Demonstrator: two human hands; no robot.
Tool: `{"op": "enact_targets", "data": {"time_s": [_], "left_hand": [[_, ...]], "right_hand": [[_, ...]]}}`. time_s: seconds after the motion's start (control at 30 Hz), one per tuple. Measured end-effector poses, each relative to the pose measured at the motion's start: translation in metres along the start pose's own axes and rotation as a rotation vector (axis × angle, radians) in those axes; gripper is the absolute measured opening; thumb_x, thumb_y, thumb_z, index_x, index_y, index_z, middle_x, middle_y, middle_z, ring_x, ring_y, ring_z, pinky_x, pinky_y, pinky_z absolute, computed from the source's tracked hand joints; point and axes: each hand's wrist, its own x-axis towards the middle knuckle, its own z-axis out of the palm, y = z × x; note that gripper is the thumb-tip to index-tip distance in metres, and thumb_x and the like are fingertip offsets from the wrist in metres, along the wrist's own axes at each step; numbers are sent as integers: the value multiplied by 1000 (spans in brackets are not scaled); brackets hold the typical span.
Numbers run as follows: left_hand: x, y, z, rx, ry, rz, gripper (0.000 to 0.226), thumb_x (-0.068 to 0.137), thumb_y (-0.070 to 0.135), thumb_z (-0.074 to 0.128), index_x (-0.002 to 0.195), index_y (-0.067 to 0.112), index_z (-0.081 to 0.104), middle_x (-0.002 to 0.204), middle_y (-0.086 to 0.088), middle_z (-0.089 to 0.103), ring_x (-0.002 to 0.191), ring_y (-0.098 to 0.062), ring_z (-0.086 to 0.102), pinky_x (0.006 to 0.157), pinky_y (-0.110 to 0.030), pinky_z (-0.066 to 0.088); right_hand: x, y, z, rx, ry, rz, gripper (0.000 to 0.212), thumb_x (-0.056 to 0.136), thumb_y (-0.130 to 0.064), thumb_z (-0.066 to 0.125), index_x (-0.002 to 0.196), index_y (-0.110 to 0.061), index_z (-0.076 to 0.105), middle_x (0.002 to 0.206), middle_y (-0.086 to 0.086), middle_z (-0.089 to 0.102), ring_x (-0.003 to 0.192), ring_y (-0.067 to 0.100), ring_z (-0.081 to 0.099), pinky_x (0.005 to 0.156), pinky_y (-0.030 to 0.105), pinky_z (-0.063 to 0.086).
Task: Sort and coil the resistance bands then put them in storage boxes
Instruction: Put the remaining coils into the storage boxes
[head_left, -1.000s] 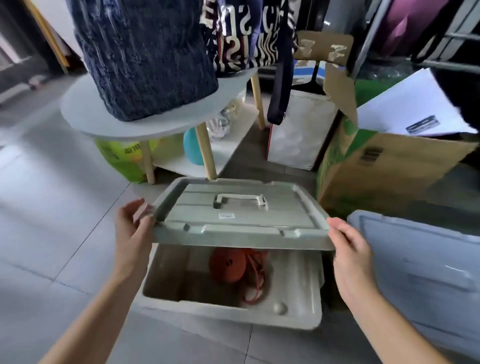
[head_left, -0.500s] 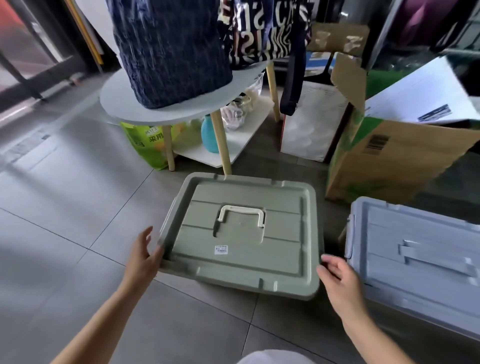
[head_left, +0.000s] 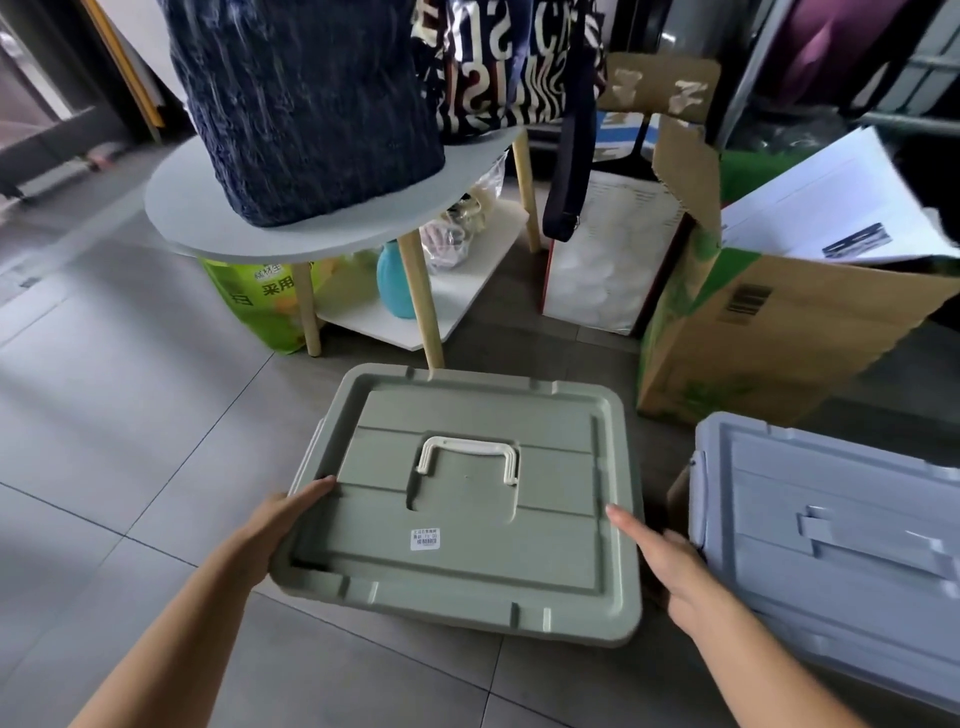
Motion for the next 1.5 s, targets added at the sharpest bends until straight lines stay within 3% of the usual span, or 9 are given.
{"op": "enact_targets", "data": {"time_s": [0.17, 0.3, 0.37, 0.5, 0.6, 0.8, 0.93, 1.17, 1.5], "left_hand": [[1, 0, -2, -34, -74, -59, 65, 62, 56, 76, 98, 3, 66, 92, -21, 70, 83, -37, 67, 67, -38, 55], [-1, 1, -1, 317, 347, 261, 75, 47, 75, 58, 78, 7, 62, 79, -15, 61, 78, -31, 58, 58, -34, 42], [-4, -2, 2, 399, 443, 366, 66, 51, 75, 53, 82, 17, 56, 87, -7, 52, 92, -29, 53, 67, -35, 39], [-5, -4, 4, 380, 448, 356, 66, 58, 66, 58, 101, 16, 59, 105, -12, 49, 107, -29, 49, 85, -41, 42], [-2, -2, 4, 421, 439, 352, 58, 73, 58, 66, 104, 10, 56, 101, -16, 59, 96, -35, 55, 76, -42, 44], [1, -2, 4, 485, 476, 386, 42, 80, 53, 66, 88, 14, 52, 81, -8, 61, 76, -31, 56, 59, -35, 37], [2, -3, 6, 518, 524, 413, 42, 81, 53, 64, 76, 15, 46, 69, -3, 58, 65, -27, 53, 53, -34, 34], [9, 8, 16, 628, 562, 508, 33, 85, 50, 61, 95, 20, 50, 91, -13, 67, 84, -37, 61, 64, -34, 39], [34, 35, 35, 658, 528, 570, 33, 86, 51, 59, 92, 22, 45, 92, -14, 67, 84, -37, 60, 64, -34, 37]], "right_hand": [[-5, 6, 9, 100, -25, 23, 122, 44, -70, 74, 146, -20, 29, 149, 3, 35, 136, 24, 31, 110, 42, 23], [-9, 4, 8, 36, 75, -57, 103, 55, -63, 75, 138, -11, 41, 137, 8, 50, 107, 22, 51, 95, 37, 37], [-13, 2, 7, -74, 132, -133, 97, 60, -61, 74, 135, -7, 43, 130, 11, 54, 103, 24, 54, 92, 40, 46], [-17, -4, 8, -407, 286, -334, 74, 79, -54, 65, 132, -8, 41, 126, 8, 54, 98, 20, 52, 79, 32, 45], [-23, -11, 13, -591, 351, -365, 63, 83, -53, 60, 124, -10, 42, 117, 5, 55, 87, 16, 48, 65, 30, 43], [-24, -15, 18, -499, 307, -332, 60, 84, -41, 62, 129, -8, 42, 121, 9, 57, 106, 28, 56, 79, 34, 46], [-27, -16, 19, -612, 297, -385, 47, 89, -39, 55, 121, -6, 46, 111, 14, 62, 98, 29, 60, 82, 41, 52], [-26, -23, 25, -792, 378, -482, 28, 95, -31, 46, 108, -7, 47, 94, 13, 66, 85, 28, 64, 72, 41, 53], [-1, -39, 17, -939, 488, -507, 36, 98, -30, 38, 121, -3, 43, 96, 11, 65, 84, 25, 64, 56, 29, 41]]}}
